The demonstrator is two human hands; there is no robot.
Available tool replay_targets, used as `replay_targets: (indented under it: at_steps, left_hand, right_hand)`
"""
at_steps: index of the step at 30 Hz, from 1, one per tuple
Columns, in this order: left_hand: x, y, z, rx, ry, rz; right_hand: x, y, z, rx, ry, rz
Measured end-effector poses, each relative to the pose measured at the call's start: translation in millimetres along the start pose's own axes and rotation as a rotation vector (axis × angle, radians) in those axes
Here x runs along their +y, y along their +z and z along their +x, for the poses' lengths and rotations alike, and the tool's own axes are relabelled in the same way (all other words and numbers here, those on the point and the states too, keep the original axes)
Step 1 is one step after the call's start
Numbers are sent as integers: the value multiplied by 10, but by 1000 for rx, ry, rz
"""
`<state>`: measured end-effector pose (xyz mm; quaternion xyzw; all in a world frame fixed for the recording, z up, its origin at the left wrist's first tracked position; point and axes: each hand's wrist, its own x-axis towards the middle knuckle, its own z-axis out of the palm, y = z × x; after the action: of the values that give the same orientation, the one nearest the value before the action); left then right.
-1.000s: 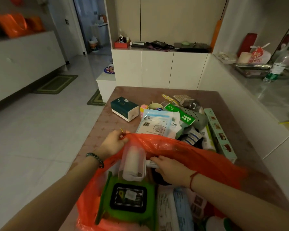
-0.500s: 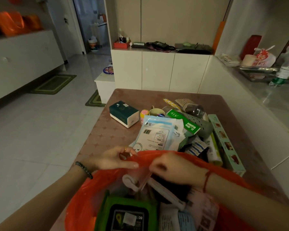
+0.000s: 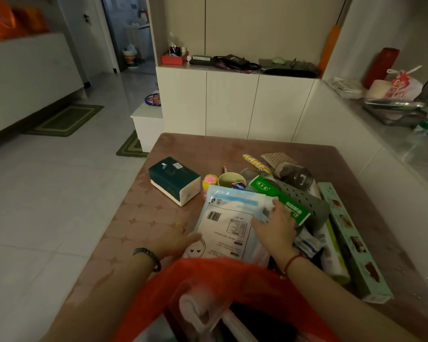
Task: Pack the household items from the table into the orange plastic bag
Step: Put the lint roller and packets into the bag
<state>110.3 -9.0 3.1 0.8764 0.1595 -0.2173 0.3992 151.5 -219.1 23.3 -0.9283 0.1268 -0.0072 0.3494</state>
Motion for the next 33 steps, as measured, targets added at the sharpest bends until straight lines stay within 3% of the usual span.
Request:
replay_targets:
  at_steps: [3,7,10,14,19,22,24,27,29,31,33]
  left_hand:
    - [5,118,224,-32,30,-140]
    - [-33,232,350,109,121,-200]
    - [-50,257,314,55,183,-337]
    - [-23,191,184,0,192,-465]
    - [44,152,87,-5,246,-509]
    - [91,150,55,46,303,-547]
    - [84,115,44,136,299,-657]
    - [0,-30,13,297,277,-900]
    - [-97,-149,2,344,245,-997]
    - [-201,-235,-6,354,181,-1029]
    - [-300,-264,-22,335,106,-1045]
  right_hand:
    - [63,16,77,1,-87,-46]
    - [31,-6,135,-119,-88,243]
    - [17,-52,116,-142,-59,357]
    - [-14,-98,26,-223,-167,330]
    - [-171,-352,15,-166,-261,472]
    - [-281,-505,6,-401,-271,584]
    - [-312,-579,33,-460,-219,656]
    - [-215,-634,87,-174,-304,397]
    - [-84,-530,59,-174,-391,55]
    - [22,-335,-29,-215,-356,-232]
    - [90,-151,-76,-147,-315,-463]
